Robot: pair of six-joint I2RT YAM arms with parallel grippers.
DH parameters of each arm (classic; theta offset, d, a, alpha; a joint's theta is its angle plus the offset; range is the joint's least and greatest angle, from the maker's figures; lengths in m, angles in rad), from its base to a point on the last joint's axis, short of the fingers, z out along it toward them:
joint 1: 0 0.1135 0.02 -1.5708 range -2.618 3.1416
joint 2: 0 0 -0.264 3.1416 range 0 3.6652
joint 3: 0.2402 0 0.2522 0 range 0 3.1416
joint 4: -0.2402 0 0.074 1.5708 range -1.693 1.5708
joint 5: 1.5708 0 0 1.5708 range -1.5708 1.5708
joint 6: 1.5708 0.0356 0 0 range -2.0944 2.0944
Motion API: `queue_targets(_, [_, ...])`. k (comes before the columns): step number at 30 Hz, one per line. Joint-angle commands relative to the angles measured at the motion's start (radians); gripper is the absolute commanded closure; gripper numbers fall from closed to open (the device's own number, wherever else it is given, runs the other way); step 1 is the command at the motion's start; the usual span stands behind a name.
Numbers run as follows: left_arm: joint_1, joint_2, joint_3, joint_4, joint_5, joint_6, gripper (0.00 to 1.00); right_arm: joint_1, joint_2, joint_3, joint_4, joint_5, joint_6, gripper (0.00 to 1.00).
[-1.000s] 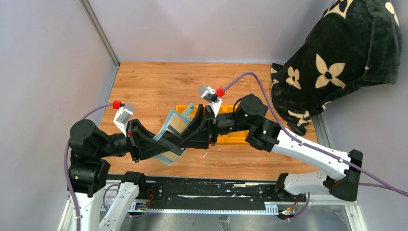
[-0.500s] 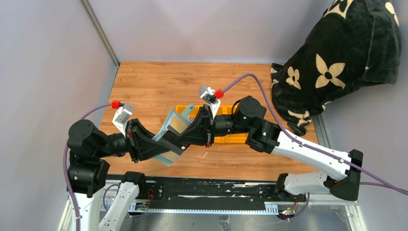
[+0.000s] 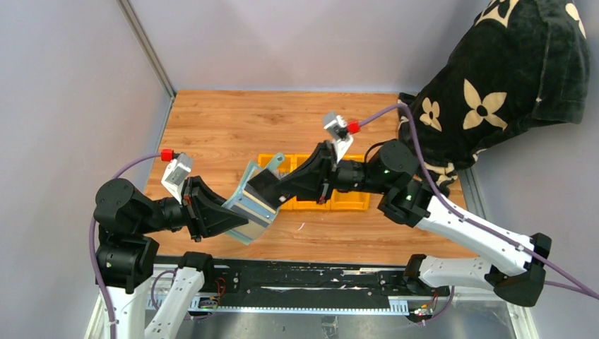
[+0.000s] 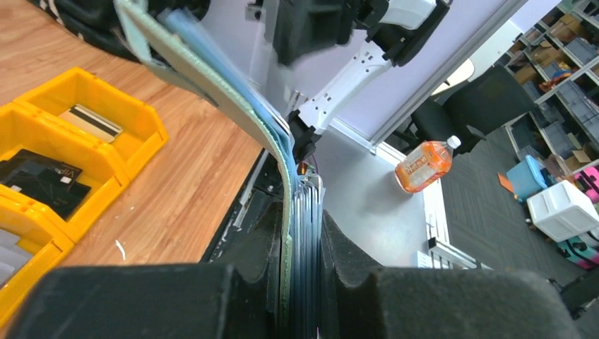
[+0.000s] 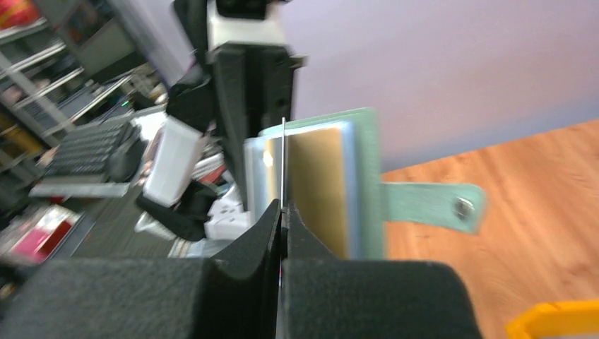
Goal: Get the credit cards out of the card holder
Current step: Remove the credit card from the card holder, then place the credit card in the storage box.
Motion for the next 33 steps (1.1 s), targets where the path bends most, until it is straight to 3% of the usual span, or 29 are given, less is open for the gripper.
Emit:
queue_targets(1, [-0.001,-0.006,0.044,-0.055,-0.047,0.116,0.98,-0.113,-0.106,-0.057,-0.037,0.136,0.037,1.00])
queue_targets(7, [-0.001,-0.007,0.081,-0.154,-0.219,0.247,0.97,-0.296,-0.234,-0.219,-0.124,0.288,0.158,1.00])
queue_targets(12, [-0.001,-0.011,0.101,-0.155,-0.305,0.265,0.97,-0.320,-0.249,-0.357,-0.249,0.535,0.211,1.00])
queue_targets(18, [-0.001,-0.012,0.101,-0.148,-0.299,0.247,0.97,-0.316,-0.076,-0.440,-0.233,0.656,0.286,1.00])
queue_targets(33, [-0.001,-0.026,0.083,-0.098,-0.273,0.194,0.97,-0.225,0.350,-0.346,-0.174,0.937,0.451,1.00])
